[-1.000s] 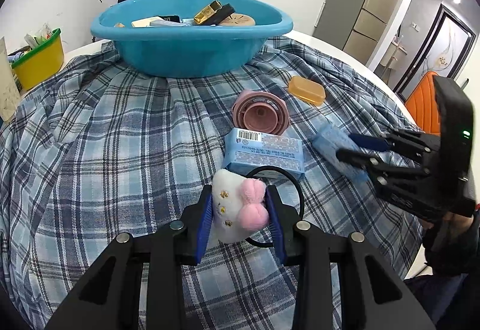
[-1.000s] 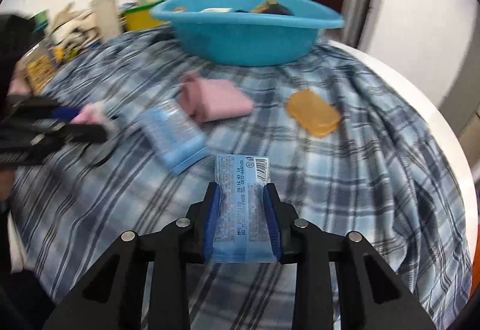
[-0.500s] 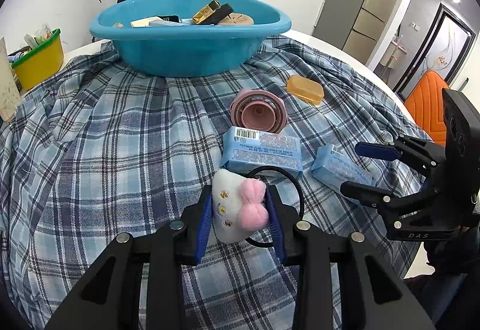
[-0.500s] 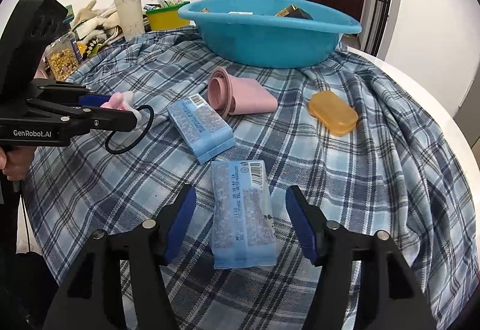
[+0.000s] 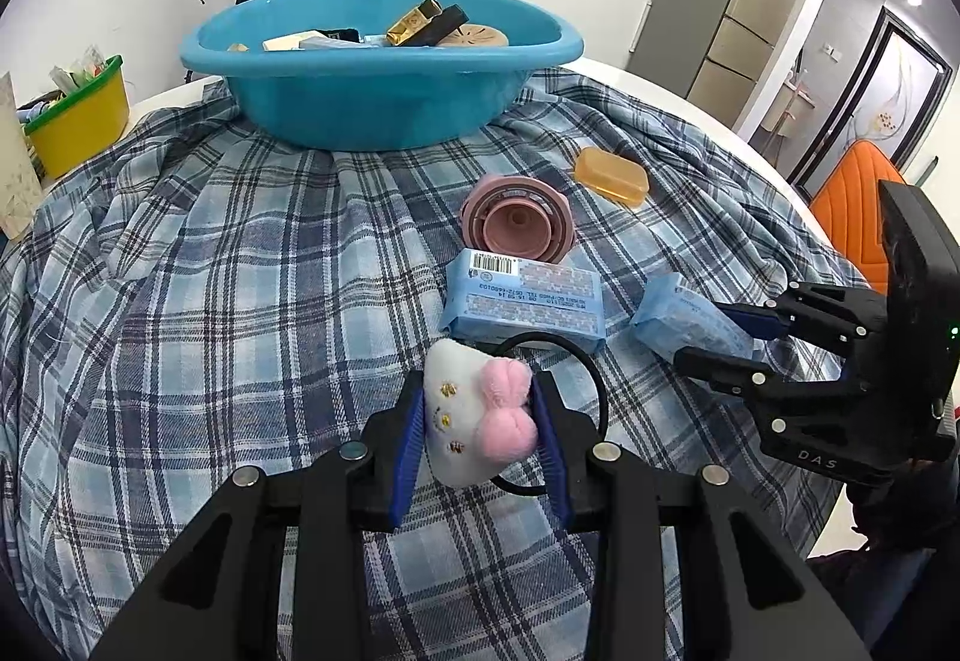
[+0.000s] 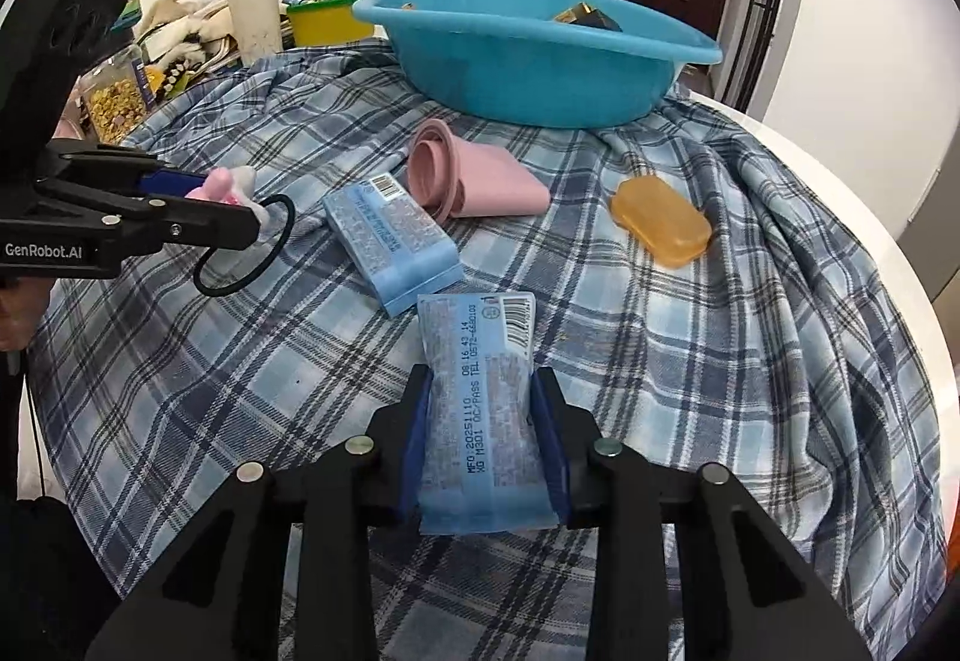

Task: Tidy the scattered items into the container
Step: 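Lift and carry the plush toy and blue packet toward the turquoise basin with both tools, then lower the plush toy into the basin with the left tool while the right tool lowers the packet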

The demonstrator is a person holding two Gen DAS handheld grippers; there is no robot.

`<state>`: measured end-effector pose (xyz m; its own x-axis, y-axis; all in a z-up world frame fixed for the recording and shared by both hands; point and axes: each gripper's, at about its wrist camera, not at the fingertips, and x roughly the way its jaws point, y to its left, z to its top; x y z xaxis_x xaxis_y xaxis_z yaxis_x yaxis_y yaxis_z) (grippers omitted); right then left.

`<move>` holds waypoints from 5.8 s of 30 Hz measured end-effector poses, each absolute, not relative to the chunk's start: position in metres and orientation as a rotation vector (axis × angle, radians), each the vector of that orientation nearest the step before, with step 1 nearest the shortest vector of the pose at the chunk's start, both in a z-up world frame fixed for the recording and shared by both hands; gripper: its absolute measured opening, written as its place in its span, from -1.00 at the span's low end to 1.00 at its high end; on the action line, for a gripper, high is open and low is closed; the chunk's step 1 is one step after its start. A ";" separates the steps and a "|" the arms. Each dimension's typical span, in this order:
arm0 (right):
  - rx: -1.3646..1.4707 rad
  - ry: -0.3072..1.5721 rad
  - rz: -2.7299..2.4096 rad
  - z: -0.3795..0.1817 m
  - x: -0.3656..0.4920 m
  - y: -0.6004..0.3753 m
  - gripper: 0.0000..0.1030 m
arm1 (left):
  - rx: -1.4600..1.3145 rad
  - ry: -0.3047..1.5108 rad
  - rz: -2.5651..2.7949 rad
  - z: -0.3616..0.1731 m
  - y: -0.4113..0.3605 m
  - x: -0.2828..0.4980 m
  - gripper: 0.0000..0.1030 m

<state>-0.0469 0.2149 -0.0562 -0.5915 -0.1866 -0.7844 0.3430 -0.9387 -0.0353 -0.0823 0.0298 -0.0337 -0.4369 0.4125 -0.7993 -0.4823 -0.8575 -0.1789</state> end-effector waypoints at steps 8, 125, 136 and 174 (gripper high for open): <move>1.148 0.235 -2.739 -0.034 -0.044 0.219 -0.39 | -1.219 0.076 2.369 -0.028 0.027 -0.080 -0.29; 0.059 0.096 -3.107 0.194 -0.098 0.175 -0.39 | -0.122 0.023 2.989 0.209 0.041 -0.104 -0.29; 0.073 0.078 -3.096 0.186 -0.161 0.173 -0.39 | -0.143 0.028 2.980 0.212 0.041 -0.173 -0.29; 0.330 -0.028 -3.045 0.148 -0.273 0.220 -0.39 | -0.616 0.028 2.828 0.123 0.060 -0.311 -0.29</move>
